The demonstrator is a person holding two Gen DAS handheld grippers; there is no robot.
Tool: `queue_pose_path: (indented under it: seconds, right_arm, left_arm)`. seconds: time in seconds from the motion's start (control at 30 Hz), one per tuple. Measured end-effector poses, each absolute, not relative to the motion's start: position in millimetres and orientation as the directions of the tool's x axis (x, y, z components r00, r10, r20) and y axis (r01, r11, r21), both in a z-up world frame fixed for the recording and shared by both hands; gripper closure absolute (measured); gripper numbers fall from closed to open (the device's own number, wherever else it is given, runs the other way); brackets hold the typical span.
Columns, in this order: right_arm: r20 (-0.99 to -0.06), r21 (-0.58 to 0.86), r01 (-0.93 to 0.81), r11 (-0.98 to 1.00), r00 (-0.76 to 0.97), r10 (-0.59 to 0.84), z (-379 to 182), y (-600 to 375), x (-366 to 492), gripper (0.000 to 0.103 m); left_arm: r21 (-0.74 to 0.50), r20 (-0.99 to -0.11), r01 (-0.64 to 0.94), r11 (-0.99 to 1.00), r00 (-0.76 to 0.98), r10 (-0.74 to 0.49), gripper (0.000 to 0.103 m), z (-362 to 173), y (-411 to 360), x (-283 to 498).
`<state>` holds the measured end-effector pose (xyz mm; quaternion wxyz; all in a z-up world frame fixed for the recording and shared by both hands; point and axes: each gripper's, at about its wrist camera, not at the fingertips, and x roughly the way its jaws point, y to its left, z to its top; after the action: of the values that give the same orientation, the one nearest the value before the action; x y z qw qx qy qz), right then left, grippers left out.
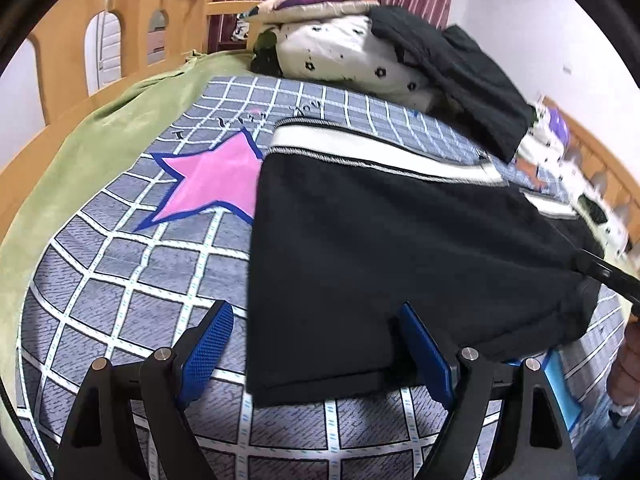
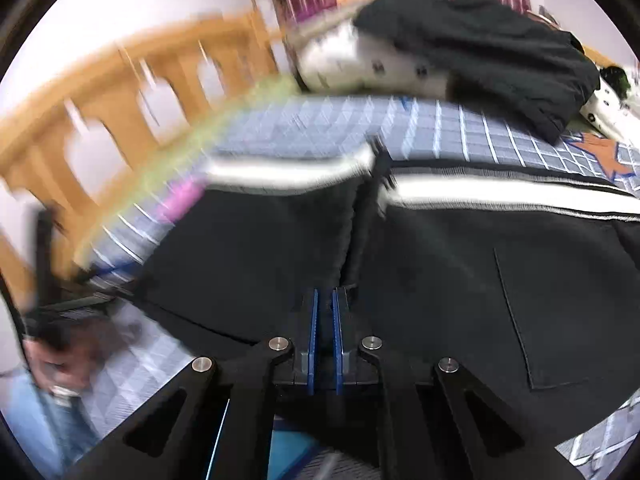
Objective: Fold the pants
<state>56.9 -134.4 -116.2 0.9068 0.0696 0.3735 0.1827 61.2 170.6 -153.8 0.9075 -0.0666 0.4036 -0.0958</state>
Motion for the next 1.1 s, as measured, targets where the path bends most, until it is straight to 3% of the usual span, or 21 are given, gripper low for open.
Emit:
queue_pose_path:
  seconds: [0.07, 0.2, 0.37, 0.43, 0.63, 0.7, 0.73, 0.77, 0.83, 0.9, 0.97, 1.1]
  right_arm:
    - [-0.617, 0.332, -0.287, 0.899, 0.655, 0.437, -110.7, -142.9, 46.2, 0.097]
    - [-0.748, 0.217, -0.24, 0.946, 0.581, 0.319, -149.6, -133.1, 56.0, 0.093]
    - [-0.708, 0.186, -0.274, 0.944, 0.629, 0.322, -131.3, -138.5, 54.5, 0.061]
    - [-0.681, 0.191, -0.273, 0.943, 0.655, 0.328, -120.4, -140.8, 67.4, 0.058]
    - [-0.71, 0.104, -0.276, 0.956, 0.653, 0.265, -118.9, -122.4, 131.6, 0.058]
    - [-0.736, 0.068, -0.279, 0.958, 0.635, 0.237, -127.8, -114.3, 148.3, 0.069]
    - [-0.75, 0.04, -0.284, 0.958, 0.625, 0.216, -134.1, -110.0, 154.5, 0.092]
    - [-0.769, -0.007, -0.295, 0.955, 0.613, 0.184, -141.9, -104.0, 159.3, 0.097]
    - [-0.733, -0.056, -0.292, 0.955, 0.661, 0.159, -139.7, -104.0, 157.4, 0.097]
    - [-0.69, 0.041, -0.253, 0.967, 0.692, 0.21, -131.6, -121.6, 156.6, 0.097]
    - [-0.716, 0.081, -0.221, 0.972, 0.665, 0.211, -140.2, -128.1, 163.5, 0.097]
    - [-0.753, -0.014, -0.225, 0.974, 0.643, 0.138, -151.1, -118.2, 161.0, 0.093]
  left_arm:
    - [-0.221, -0.714, 0.121, 0.968, 0.655, -0.245, 0.019, -153.8, 174.0, 62.9]
    - [-0.227, -0.74, 0.119, 0.967, 0.624, -0.251, 0.019, -162.1, 174.1, 68.8]
    - [-0.244, -0.736, 0.115, 0.963, 0.624, -0.261, 0.019, -163.5, 177.7, 69.2]
    - [-0.246, -0.748, 0.11, 0.963, 0.61, -0.261, 0.019, -169.0, 177.8, 72.8]
    - [-0.257, -0.765, 0.102, 0.961, 0.585, -0.268, 0.017, -176.2, 177.7, 77.2]
    - [-0.26, -0.765, 0.106, 0.96, 0.583, -0.272, 0.017, -177.1, 177.9, 77.5]
    - [-0.261, -0.765, 0.108, 0.959, 0.582, -0.274, 0.017, -177.3, 178.1, 77.7]
    - [-0.26, -0.766, 0.109, 0.959, 0.582, -0.274, 0.017, -177.4, 177.9, 77.7]
    - [-0.257, -0.766, 0.11, 0.96, 0.583, -0.272, 0.017, -177.2, 176.9, 77.1]
    - [-0.256, -0.763, 0.113, 0.96, 0.586, -0.272, 0.016, -177.2, 176.8, 76.7]
    - [-0.266, -0.758, 0.116, 0.957, 0.588, -0.282, 0.016, -177.0, 177.8, 76.6]
    - [-0.282, -0.754, 0.11, 0.953, 0.589, -0.291, 0.016, -176.9, 180.0, 75.7]
